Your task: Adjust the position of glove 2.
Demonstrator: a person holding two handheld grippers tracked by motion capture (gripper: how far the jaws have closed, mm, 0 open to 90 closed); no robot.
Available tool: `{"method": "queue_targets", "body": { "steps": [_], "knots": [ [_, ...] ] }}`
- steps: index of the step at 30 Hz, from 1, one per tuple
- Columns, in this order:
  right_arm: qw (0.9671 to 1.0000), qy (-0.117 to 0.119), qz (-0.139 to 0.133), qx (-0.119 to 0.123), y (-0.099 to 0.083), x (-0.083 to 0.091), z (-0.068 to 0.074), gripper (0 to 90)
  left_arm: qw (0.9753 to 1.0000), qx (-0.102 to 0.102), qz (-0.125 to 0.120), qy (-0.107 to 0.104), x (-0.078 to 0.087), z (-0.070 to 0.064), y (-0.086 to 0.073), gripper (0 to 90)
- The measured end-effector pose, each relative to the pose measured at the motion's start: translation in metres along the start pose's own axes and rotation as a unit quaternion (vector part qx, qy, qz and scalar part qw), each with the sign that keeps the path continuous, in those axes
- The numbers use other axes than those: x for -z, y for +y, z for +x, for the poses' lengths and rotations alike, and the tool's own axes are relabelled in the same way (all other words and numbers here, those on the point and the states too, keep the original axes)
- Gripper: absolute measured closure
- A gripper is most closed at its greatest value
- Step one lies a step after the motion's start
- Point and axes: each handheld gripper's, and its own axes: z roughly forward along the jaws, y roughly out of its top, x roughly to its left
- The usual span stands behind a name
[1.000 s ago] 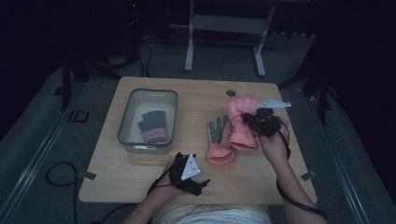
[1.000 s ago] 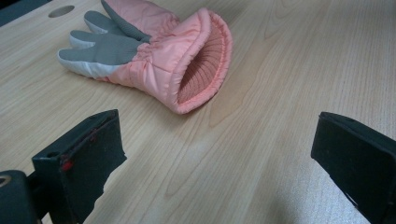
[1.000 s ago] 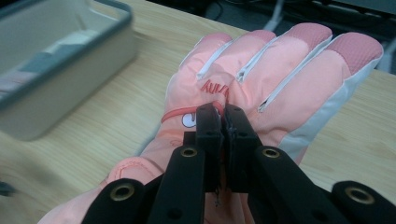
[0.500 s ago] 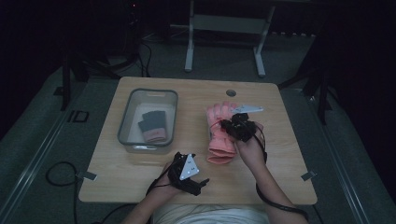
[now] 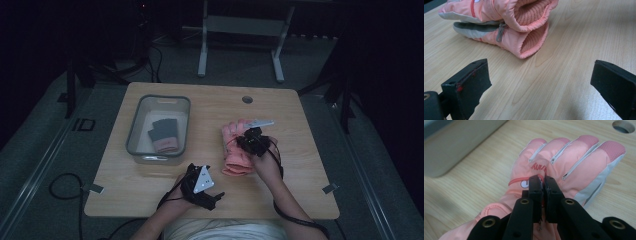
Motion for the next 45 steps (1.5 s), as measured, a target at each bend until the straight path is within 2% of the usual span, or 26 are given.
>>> {"method": "queue_targets", "body": {
  "steps": [7,12,14,18,22,27,28,31,33,34,35,37,39,41,45],
  "knots": [
    [1.0,0.006,0.005,0.001,-0.003,0.002,-0.006,84.8,1.0,0.0,0.001,0.0,-0.001,0.0,0.0,1.9],
    [0.9998,0.018,0.003,-0.004,-0.002,-0.006,-0.004,75.5,1.0,0.002,0.0,0.0,0.0,0.0,0.0,1.9],
    [0.9999,0.015,-0.005,-0.001,-0.001,-0.006,-0.002,70.2,1.0,0.004,0.0,0.002,0.0,0.001,0.0,1.9],
    [0.9997,0.018,-0.015,0.002,0.003,-0.002,-0.003,66.4,1.0,0.008,-0.003,0.004,0.001,0.002,0.001,1.9],
    [0.9993,0.031,-0.021,0.007,0.005,0.001,-0.005,59.9,0.9998,0.014,-0.007,0.012,0.004,0.004,0.005,1.9],
    [0.9989,0.032,-0.034,0.011,0.005,0.009,-0.008,57.8,0.9993,0.024,-0.014,0.025,0.01,0.007,0.013,1.9],
    [0.9986,0.031,-0.04,0.016,0.006,0.016,-0.01,56.8,0.9985,0.036,-0.024,0.032,0.013,0.011,0.019,1.9],
    [0.9978,0.034,-0.051,0.024,0.007,0.023,-0.015,54.7,0.9968,0.06,-0.039,0.035,0.018,0.018,0.03,1.9],
    [0.9981,0.029,-0.048,0.025,0.007,0.024,-0.018,52.6,0.9962,0.069,-0.041,0.034,0.019,0.024,0.038,1.9],
    [0.998,0.031,-0.049,0.025,0.007,0.024,-0.019,55.3,0.9962,0.069,-0.041,0.034,0.019,0.024,0.038,3.3],
    [0.9983,0.027,-0.048,0.021,0.006,0.025,-0.018,61.9,0.9958,0.074,-0.029,0.045,0.018,0.03,0.048,4.3],
    [0.9982,0.03,-0.05,0.014,0.005,0.024,-0.018,60.8,0.9947,0.078,-0.02,0.065,0.016,0.036,0.059,5.0],
    [0.9984,0.025,-0.05,0.007,0.001,0.025,-0.017,62.5,0.994,0.078,-0.012,0.075,0.012,0.043,0.07,5.8],
    [0.9986,0.022,-0.047,0.01,-0.003,0.026,-0.018,61.6,0.9942,0.08,-0.007,0.072,0.006,0.051,0.082,6.7],
    [0.9993,0.016,-0.029,0.015,-0.013,0.023,-0.023,60.4,0.9929,0.103,0.014,0.059,-0.012,0.068,0.097,14.1]
  ]
}}
